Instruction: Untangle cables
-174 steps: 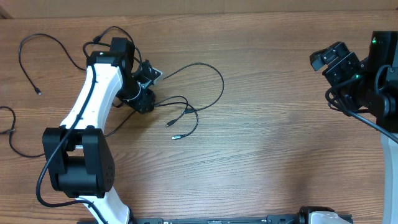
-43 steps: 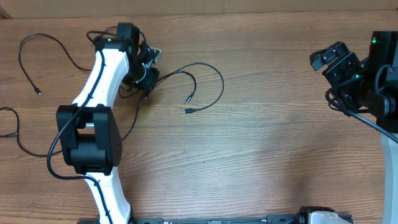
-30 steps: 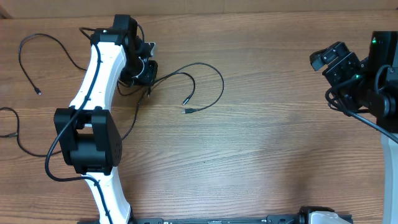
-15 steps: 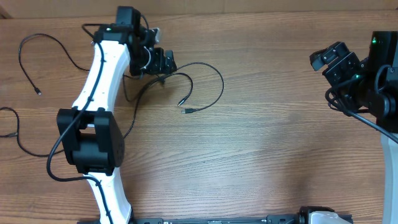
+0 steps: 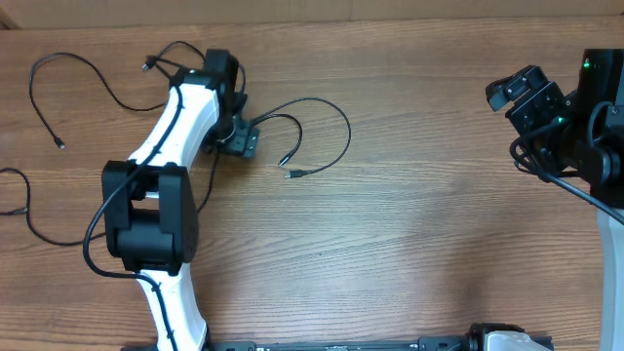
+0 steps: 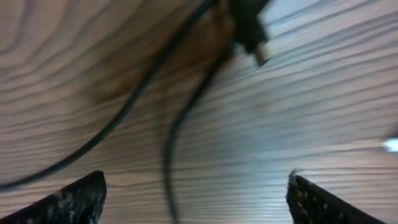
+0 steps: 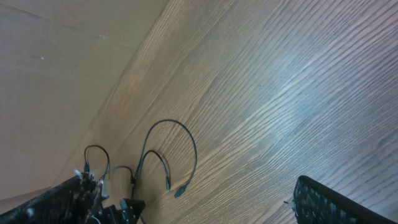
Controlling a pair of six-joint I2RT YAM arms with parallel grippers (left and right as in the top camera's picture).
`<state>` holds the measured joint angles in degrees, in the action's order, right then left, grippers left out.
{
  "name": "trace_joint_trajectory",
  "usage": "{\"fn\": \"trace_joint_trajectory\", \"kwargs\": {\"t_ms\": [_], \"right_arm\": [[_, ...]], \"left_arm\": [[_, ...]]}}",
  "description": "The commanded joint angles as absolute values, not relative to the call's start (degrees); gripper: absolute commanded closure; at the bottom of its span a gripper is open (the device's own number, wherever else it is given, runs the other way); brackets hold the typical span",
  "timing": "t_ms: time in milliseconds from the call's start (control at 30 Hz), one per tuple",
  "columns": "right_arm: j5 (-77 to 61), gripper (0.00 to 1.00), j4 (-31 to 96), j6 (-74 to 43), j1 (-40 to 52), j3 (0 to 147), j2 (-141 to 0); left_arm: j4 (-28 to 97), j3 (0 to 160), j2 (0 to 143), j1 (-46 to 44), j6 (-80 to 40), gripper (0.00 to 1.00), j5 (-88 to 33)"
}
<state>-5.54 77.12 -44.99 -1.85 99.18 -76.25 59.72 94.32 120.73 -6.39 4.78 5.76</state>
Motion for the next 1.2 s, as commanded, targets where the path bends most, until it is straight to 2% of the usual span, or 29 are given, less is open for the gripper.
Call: {"fn": "trace_joint_trajectory", "kwargs": {"t_ms": [0, 67, 133, 233, 500, 1033, 1167], "right_arm": [[-5.0, 0.00, 76.9, -44.7, -2.0, 99.4, -76.0], [-5.0, 0.00, 76.9, -44.7, -2.0, 99.4, -76.0], [-5.0, 0.00, 76.9, -44.7, -2.0, 99.4, -76.0], [-5.0, 0.00, 76.9, -44.7, -2.0, 99.4, -76.0], [-5.0, 0.00, 76.9, -44.7, -2.0, 99.4, -76.0], [-5.0, 0.00, 76.9, -44.7, -2.0, 99.4, -76.0], [-5.0, 0.00, 76.9, -44.7, -2.0, 99.4, -76.0]], "left_arm": [[58.3, 92.7, 121.0, -4.0, 10.2, 0.10, 7.2], [57.2, 92.6, 121.0, -3.0, 11.7, 0.12, 3.0], [55.6, 92.6, 121.0, -2.0, 12.5, 0.20, -2.6], [53.8, 92.4, 121.2, -1.7, 13.7, 0.21, -7.6], [50.0, 89.0, 121.5, -1.6, 13.7, 0.33, -7.5], [46.4, 85.2, 121.6, -1.5, 13.7, 0.35, -7.1], [46.0, 85.0, 121.6, -1.5, 13.7, 0.42, -7.2]]}}
